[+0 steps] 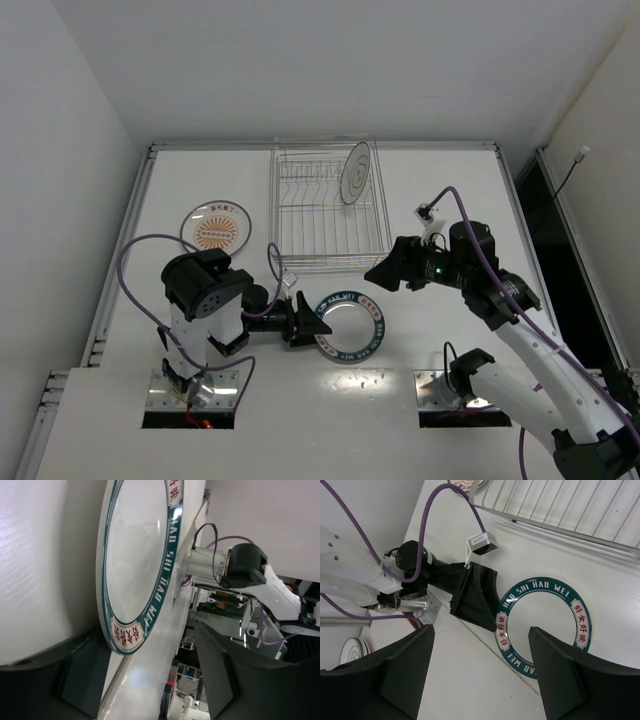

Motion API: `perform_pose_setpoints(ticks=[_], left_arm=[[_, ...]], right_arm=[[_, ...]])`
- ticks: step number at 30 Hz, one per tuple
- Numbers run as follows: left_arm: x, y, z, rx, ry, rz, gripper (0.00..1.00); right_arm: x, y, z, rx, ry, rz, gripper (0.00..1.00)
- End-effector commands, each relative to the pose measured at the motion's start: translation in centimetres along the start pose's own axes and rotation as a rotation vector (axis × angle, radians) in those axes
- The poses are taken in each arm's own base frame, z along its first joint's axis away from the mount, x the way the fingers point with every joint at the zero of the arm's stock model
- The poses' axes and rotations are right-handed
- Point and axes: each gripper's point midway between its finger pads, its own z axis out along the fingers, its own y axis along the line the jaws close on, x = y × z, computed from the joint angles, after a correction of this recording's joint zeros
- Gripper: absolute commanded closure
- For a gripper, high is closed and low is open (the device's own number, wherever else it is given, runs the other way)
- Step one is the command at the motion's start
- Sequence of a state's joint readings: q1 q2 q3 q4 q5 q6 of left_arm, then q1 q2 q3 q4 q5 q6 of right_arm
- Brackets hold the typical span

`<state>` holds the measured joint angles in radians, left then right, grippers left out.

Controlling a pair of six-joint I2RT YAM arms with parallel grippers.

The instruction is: Load the plates into the dish rack

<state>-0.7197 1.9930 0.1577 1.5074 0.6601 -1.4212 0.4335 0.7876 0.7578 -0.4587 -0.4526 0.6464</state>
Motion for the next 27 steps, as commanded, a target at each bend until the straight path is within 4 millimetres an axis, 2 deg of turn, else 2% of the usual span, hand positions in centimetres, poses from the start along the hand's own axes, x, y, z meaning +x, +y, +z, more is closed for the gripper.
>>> perform_pose_setpoints(ticks=[1, 6, 9, 13, 14, 16, 18, 19, 20, 21, 22, 24, 25, 26, 27], left_arm=[[-0.2, -1.8, 0.7, 0.053, -0.014, 0.099, 0.39], [0.0, -1.5, 1.2, 0.02, -0.005, 0.134, 0.61], [0.0, -1.7, 1.2, 0.022, -0.005, 0.135, 0.87], [0.1, -1.8, 1.3, 0.017, 0.006, 0.156, 0.9], [0.1, -1.3, 1.3, -0.013, 0.003, 0.137, 0.95], [0.1, -2.1, 1.4, -0.006, -0.001, 0.176, 1.0], [0.3, -1.8, 1.1, -0.04, -0.009, 0.169, 1.0], [0.4, -3.6, 0.9, -0.004, -0.018, 0.215, 1.0], [1.0, -2.8, 0.6, -0.06, -0.003, 0.196, 1.0], [0.5, -3.6, 0.8, -0.066, -0.029, 0.221, 1.0], [1.0, -4.5, 0.8, -0.072, -0.022, 0.246, 1.0], [0.5, -5.8, -0.1, -0.156, -0.076, 0.313, 1.0], [0.1, -8.9, 0.3, -0.133, -0.1, 0.368, 1.0], [-0.4, -10.2, -0.2, -0.15, -0.13, 0.415, 1.0], [-1.0, -11.1, -1.5, -0.194, -0.179, 0.426, 1.0]], right_arm=[[-0.7, 0.3, -0.3, -0.006, -0.026, -0.035, 0.27], [-0.9, 0.4, -0.5, 0.004, -0.028, -0.042, 0.27], [-1.0, 0.5, -0.7, 0.0, -0.035, -0.047, 0.27], [-0.8, 0.4, -0.7, 0.004, -0.028, -0.042, 0.27], [-0.7, 0.2, -0.8, 0.012, -0.032, -0.042, 0.27], [-0.7, 0.2, -0.8, 0.012, -0.032, -0.042, 0.27], [-0.5, 0.1, -0.8, 0.016, -0.025, -0.038, 0.27], [-0.5, 0.1, -0.8, 0.016, -0.025, -0.038, 0.27], [-0.6, -0.1, -0.8, 0.025, -0.03, -0.038, 0.27], [-0.4, -0.1, -0.8, 0.029, -0.023, -0.034, 0.27], [-0.4, -0.2, -0.8, 0.029, -0.023, -0.034, 0.27], [-0.3, 0.1, -0.8, 0.016, -0.015, -0.034, 0.27], [-0.3, 0.1, -0.8, 0.015, -0.015, -0.034, 0.27], [0.1, -0.1, -0.9, 0.022, -0.003, -0.027, 0.27], [0.0, -0.3, -1.1, 0.04, -0.011, -0.036, 0.27]])
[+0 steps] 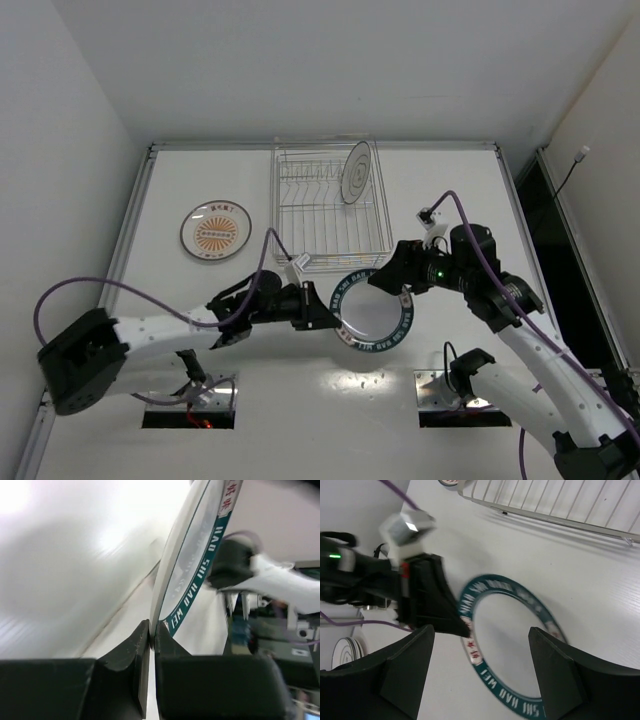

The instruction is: Load the plates into the dish rack

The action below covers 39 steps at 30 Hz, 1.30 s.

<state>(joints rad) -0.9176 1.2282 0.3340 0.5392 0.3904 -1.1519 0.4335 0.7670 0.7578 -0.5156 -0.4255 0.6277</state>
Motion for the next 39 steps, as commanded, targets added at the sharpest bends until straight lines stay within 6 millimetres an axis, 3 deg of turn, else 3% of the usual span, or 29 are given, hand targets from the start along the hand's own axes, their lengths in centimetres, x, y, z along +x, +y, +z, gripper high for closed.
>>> perform_pose_setpoints(ticks=[1, 3, 5, 9, 14, 23, 27, 36, 39], left_arm=[[-4.6, -4.3, -2.4, -0.103, -0.152, 0.138, 1.0], [-5.8, -4.6, -3.8, -0.165, -0.182, 0.16, 1.0], [-7.8, -6.3, -4.7, -0.159, -0.222, 0.183, 1.0], [-9.2, -8.0, -4.8, -0.143, -0.23, 0.217, 1.0], [-9.5, -9.4, -4.4, -0.112, -0.208, 0.25, 1.0], [-10.8, -8.6, -4.8, -0.14, -0.203, 0.268, 1.0], [-11.6, -8.6, -5.9, -0.143, -0.23, 0.27, 1.0], [-11.5, -10.9, -7.0, -0.054, -0.227, 0.276, 1.0], [-11.6, -12.2, -7.4, -0.008, -0.231, 0.282, 1.0]], right_arm=[[-0.4, -0.1, -0.6, 0.022, -0.018, -0.024, 0.27], [-0.8, -0.2, -1.3, 0.047, -0.059, -0.024, 0.27], [-1.4, -0.2, -1.6, 0.056, -0.084, -0.031, 0.25], [-1.6, 0.0, -1.6, 0.052, -0.092, -0.026, 0.25], [-2.3, -0.2, -1.9, 0.074, -0.125, -0.033, 0.25], [-2.7, -1.4, -2.9, 0.168, -0.149, -0.041, 0.25], [-3.1, -1.7, -2.9, 0.184, -0.167, -0.043, 0.25], [-1.7, -1.9, -0.5, 0.103, -0.135, -0.039, 0.26], [-2.1, -0.8, 0.0, 0.029, -0.156, -0.045, 0.29]])
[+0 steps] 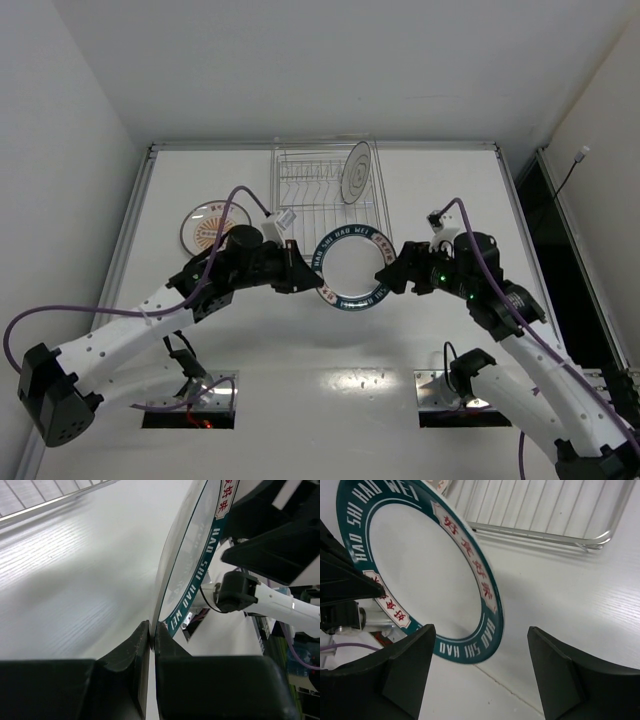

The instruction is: Load the plates into the dish rack

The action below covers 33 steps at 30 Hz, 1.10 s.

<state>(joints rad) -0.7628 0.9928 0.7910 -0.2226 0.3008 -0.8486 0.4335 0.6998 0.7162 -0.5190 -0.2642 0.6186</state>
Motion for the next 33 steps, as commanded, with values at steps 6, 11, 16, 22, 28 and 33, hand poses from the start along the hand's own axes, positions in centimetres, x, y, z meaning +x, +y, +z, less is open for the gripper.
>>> perform_pose_setpoints(ticks=[6, 11, 16, 22, 28, 33], left_arm=[[-3.5, -6.9, -2.9, 0.277, -0.106, 0.022, 1.0], [-3.3, -6.3, -2.7, 0.292, -0.1, -0.007, 1.0], [-2.8, -5.0, -2.3, 0.29, -0.087, -0.033, 1.0], [-2.6, -4.2, -2.2, 0.266, -0.082, -0.015, 1.0], [-2.8, -1.5, -2.0, 0.132, -0.076, 0.011, 0.48], [-4.3, 1.8, -3.1, -0.073, -0.109, 0.066, 0.17]], right_arm=[[-2.3, 3.3, 0.9, -0.187, -0.096, -0.016, 0.41], [-2.7, 4.2, 0.8, -0.244, -0.115, -0.038, 0.68], [-4.5, 5.8, -0.4, -0.28, -0.159, -0.051, 0.92], [-5.6, 6.8, -1.2, -0.3, -0.176, -0.063, 1.0], [-7.4, 7.1, -1.4, -0.271, -0.208, -0.061, 1.0], [-10.1, 6.7, -1.0, -0.196, -0.255, -0.084, 1.0]])
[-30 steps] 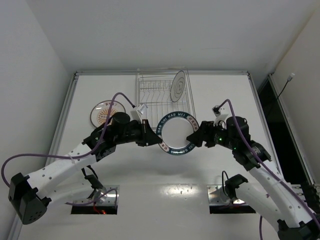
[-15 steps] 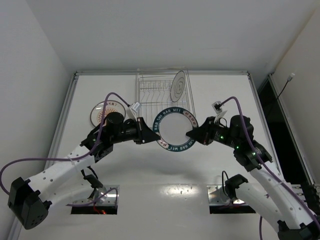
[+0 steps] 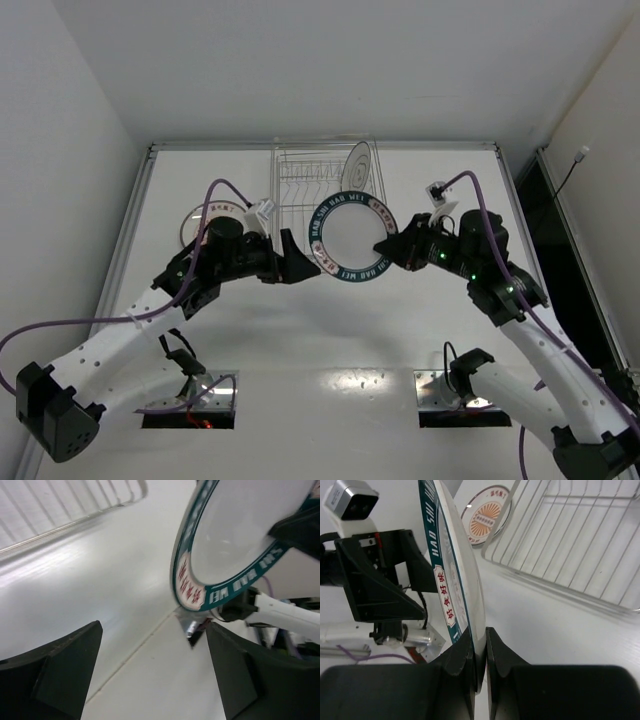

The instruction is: Load the plates into the dish rack

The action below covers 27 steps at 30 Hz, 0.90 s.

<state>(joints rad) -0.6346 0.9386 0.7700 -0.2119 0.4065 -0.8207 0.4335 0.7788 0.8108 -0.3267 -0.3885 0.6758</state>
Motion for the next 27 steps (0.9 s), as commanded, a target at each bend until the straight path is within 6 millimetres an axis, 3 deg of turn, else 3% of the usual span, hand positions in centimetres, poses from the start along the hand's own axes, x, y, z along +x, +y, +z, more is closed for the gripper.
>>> perform_pose_setpoints(ticks=[1, 2, 3, 5, 10, 11, 12, 16, 17, 19, 20, 23, 26, 27], left_arm=[[-2.8, 1.5, -1.6, -0.138, -0.069, 0.099, 0.17], [-2.8, 2.7, -2.1, -0.214, -0.068, 0.098, 0.15], [-3.4, 2.6, -2.5, -0.237, -0.085, 0.11, 0.15], [-3.8, 3.6, -3.6, -0.31, -0.095, 0.119, 0.14], [-5.0, 4.9, -5.3, -0.414, -0.16, 0.124, 0.11], [-5.0, 5.2, -5.5, -0.43, -0.161, 0.123, 0.11], [-5.1, 5.1, -5.6, -0.425, -0.168, 0.125, 0.11], [-4.5, 6.3, -5.9, -0.469, -0.168, 0.111, 0.11], [-4.5, 6.4, -6.1, -0.478, -0.178, 0.103, 0.11], [-4.4, 6.6, -6.3, -0.491, -0.176, 0.101, 0.11], [-4.4, 6.6, -6.3, -0.491, -0.176, 0.101, 0.11], [-4.4, 6.4, -6.4, -0.492, -0.175, 0.092, 0.11], [-4.8, 6.0, -6.7, -0.488, -0.18, 0.103, 0.1], [-5.0, 5.9, -6.6, -0.488, -0.181, 0.103, 0.1]], right_arm=[[-6.1, 1.6, -0.3, 0.026, -0.156, -0.092, 1.0], [-7.2, 0.2, -0.2, 0.113, -0.192, -0.091, 1.0], [-8.3, -0.3, -0.5, 0.173, -0.206, -0.094, 1.0], [-9.9, -3.2, -0.1, 0.339, -0.236, -0.1, 1.0], [-14.4, -6.5, 0.1, 0.588, -0.323, -0.116, 1.0], [-14.4, -8.0, 1.1, 0.642, -0.304, -0.121, 1.0], [-15.4, -7.6, 1.6, 0.643, -0.318, -0.135, 1.0], [-16.3, -10.3, 4.9, 0.752, -0.296, -0.137, 1.0], [-17.0, -10.0, 5.7, 0.753, -0.309, -0.141, 1.0], [-16.2, -12.3, 7.9, 0.829, -0.258, -0.168, 1.0], [-17.1, -12.1, 8.8, 0.824, -0.269, -0.168, 1.0], [-17.3, -13.5, 11.6, 0.865, -0.236, -0.188, 1.0], [-18.2, -14.0, 13.1, 0.895, -0.246, -0.212, 1.0], [-17.2, -15.3, 14.3, 0.924, -0.206, -0.217, 1.0]])
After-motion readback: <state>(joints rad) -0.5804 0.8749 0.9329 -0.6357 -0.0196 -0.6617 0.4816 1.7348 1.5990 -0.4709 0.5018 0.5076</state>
